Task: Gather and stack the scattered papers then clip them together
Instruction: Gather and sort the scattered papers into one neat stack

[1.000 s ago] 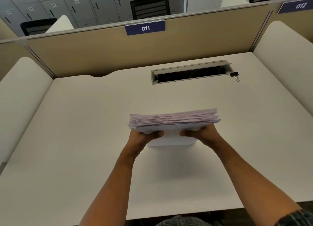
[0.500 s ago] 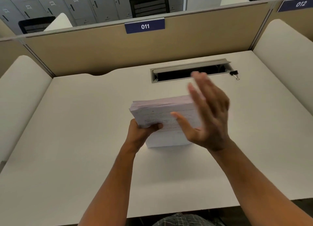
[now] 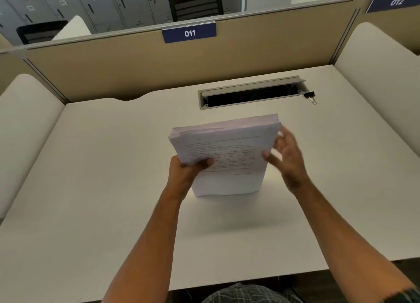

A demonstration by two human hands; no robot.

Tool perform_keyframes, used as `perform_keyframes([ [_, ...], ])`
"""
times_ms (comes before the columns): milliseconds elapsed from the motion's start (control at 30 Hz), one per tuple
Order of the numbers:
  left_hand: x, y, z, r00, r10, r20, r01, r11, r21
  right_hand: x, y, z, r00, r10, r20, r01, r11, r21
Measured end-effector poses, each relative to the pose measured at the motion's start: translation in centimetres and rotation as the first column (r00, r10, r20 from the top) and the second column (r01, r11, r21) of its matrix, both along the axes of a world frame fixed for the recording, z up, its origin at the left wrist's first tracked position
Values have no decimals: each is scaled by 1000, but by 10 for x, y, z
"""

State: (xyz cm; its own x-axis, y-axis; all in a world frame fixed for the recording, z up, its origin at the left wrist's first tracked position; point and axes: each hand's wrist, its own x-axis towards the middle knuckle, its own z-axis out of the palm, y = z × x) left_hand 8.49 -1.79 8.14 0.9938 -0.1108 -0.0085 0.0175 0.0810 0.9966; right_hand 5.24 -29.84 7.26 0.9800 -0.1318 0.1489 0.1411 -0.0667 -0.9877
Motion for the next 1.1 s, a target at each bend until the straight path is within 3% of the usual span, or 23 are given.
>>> perform_keyframes([
  [67,3,-1,-1,1000,14,-21,-14,1000,-8,-2,0,-26,990,103,-94,-109,992,-58],
  [133,7,-1,-2,999,26,-45,-27,999,-23,-5,3,-45,985,118,-130,-118,993,8],
  [233,14,-1,-1,991,32,-131,-40,998,-55,-8,10,-59,983,93,-160,-78,992,97],
  [433,25,0,-29,930,27,-367,-67,993,-97,-7,27,-76,952,-49,-301,52,999,2],
  [600,5,8,-76,869,210,-448,-116,967,228,-9,32,-97,873,-145,-466,39,973,-229],
  [833,-21,12,-90,950,199,-240,-8,785,619,-15,35,-99,813,-320,-487,-8,829,-559],
  [933,-23,7,-89,962,198,-188,-11,715,699,-22,36,-97,800,-391,-454,11,767,-641],
  [1100,-30,0,-94,943,294,-154,-100,694,713,-24,34,-98,849,-406,-338,79,730,-679],
])
